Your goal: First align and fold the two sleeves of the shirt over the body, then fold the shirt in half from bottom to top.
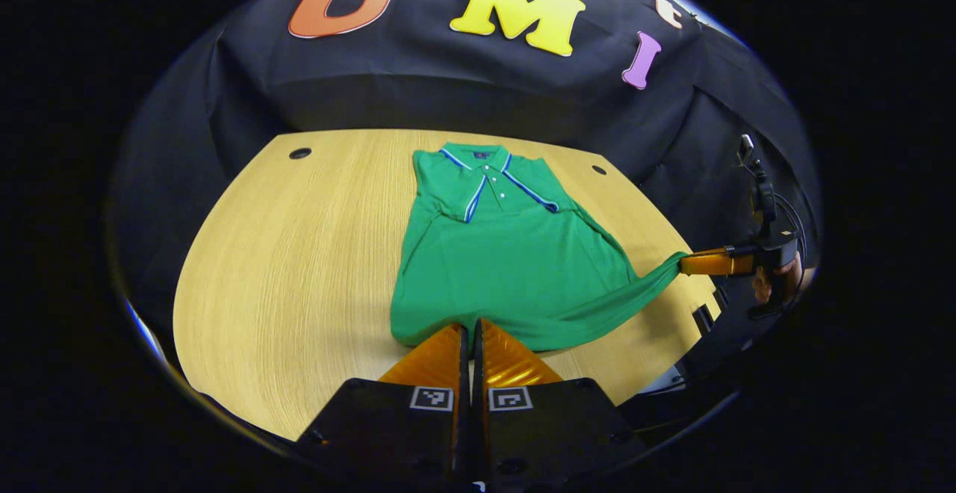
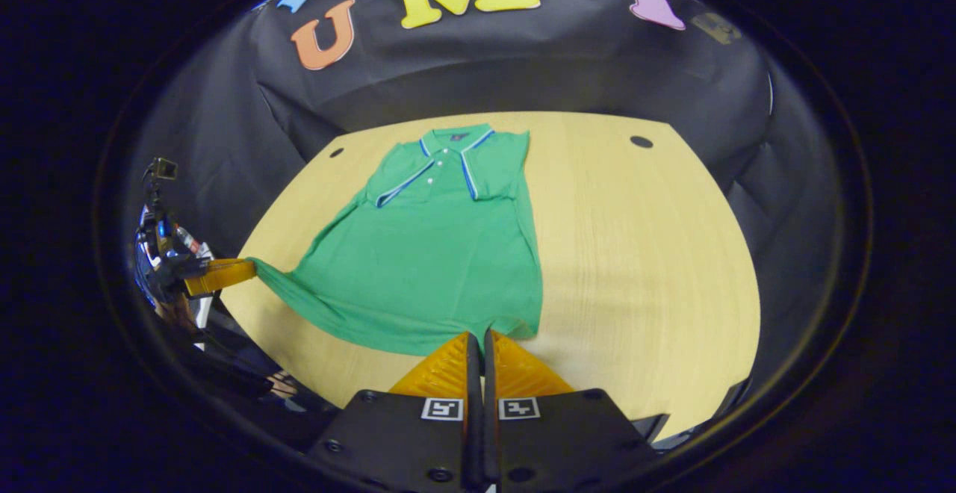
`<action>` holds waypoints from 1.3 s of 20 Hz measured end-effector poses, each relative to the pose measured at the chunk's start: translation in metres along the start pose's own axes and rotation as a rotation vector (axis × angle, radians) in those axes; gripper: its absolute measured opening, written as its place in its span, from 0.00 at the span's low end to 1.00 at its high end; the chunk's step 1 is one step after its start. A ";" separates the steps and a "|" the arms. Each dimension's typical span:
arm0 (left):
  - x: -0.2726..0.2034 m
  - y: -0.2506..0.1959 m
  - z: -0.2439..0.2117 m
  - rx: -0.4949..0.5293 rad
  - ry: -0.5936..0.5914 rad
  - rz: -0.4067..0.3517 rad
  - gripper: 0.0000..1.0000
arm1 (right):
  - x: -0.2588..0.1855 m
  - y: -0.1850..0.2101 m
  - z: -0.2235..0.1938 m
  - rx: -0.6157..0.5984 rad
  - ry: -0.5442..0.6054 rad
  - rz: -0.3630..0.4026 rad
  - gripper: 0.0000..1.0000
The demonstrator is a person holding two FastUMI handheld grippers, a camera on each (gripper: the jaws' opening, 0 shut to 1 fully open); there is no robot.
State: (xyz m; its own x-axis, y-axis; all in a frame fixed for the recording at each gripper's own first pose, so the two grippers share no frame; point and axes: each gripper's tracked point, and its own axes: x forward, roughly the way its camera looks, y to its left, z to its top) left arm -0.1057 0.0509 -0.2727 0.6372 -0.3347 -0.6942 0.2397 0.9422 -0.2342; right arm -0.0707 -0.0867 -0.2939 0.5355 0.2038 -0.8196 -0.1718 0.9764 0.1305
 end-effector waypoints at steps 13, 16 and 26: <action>0.039 0.028 0.134 0.082 -0.166 -0.008 0.03 | 0.022 -0.014 0.147 -0.083 -0.154 -0.022 0.05; 0.052 0.034 0.168 0.070 -0.201 -0.012 0.03 | 0.031 -0.017 0.182 -0.084 -0.193 -0.023 0.00; 0.125 0.070 0.256 -0.064 -0.276 0.003 0.03 | 0.090 -0.026 0.290 -0.093 -0.294 -0.033 0.05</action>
State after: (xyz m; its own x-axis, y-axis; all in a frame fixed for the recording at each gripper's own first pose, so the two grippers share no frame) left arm 0.1781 0.0710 -0.2022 0.8152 -0.3159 -0.4854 0.1965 0.9393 -0.2813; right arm 0.2223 -0.0729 -0.2092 0.7563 0.1971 -0.6238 -0.2177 0.9750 0.0441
